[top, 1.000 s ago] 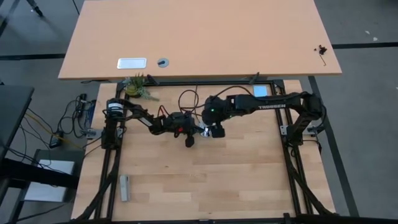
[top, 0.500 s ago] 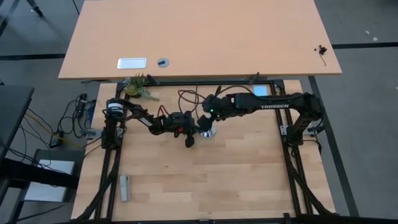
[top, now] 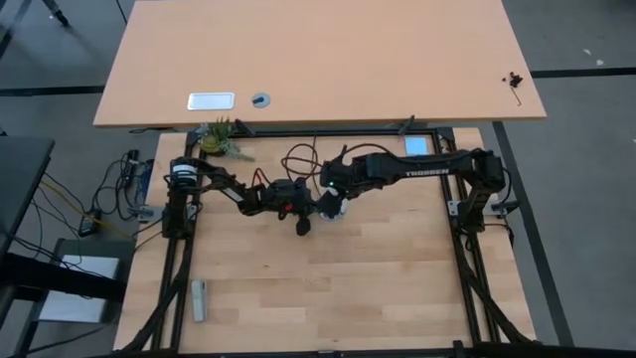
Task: Screw lightbulb
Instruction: Remove the white lightbulb from the silver lamp
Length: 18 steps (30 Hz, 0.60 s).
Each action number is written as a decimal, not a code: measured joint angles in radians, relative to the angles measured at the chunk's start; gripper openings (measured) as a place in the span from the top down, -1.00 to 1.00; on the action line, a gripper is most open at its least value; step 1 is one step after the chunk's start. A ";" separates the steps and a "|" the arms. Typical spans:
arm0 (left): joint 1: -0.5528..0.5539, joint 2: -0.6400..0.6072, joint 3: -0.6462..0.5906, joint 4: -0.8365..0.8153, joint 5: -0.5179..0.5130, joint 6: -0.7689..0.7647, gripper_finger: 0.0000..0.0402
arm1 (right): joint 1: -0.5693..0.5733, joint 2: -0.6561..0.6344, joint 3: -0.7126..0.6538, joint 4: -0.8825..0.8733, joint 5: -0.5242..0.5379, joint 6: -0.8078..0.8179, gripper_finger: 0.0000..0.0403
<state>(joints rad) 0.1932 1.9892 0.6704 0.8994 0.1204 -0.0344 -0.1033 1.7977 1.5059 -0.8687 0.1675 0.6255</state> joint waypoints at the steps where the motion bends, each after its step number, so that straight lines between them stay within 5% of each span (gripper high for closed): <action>1: 0.000 0.000 0.000 0.000 0.000 0.000 1.00 | -0.006 -0.001 0.000 -0.002 -0.004 -0.042 -0.39; 6: 0.000 0.000 0.000 0.000 0.000 0.000 1.00 | -0.054 -0.003 0.002 -0.002 -0.082 -0.355 -0.23; 13: 0.000 0.000 0.000 0.000 0.000 0.000 1.00 | -0.067 -0.007 0.003 0.002 -0.128 -0.967 -0.31; 18: 0.001 0.000 -0.001 0.000 -0.005 0.000 1.00 | -0.044 -0.010 -0.001 0.071 -0.058 -0.975 -0.43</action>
<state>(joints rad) 0.1944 1.9896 0.6697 0.8993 0.1151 -0.0341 -0.1478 1.7874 1.5049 -0.7975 0.1092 -0.3491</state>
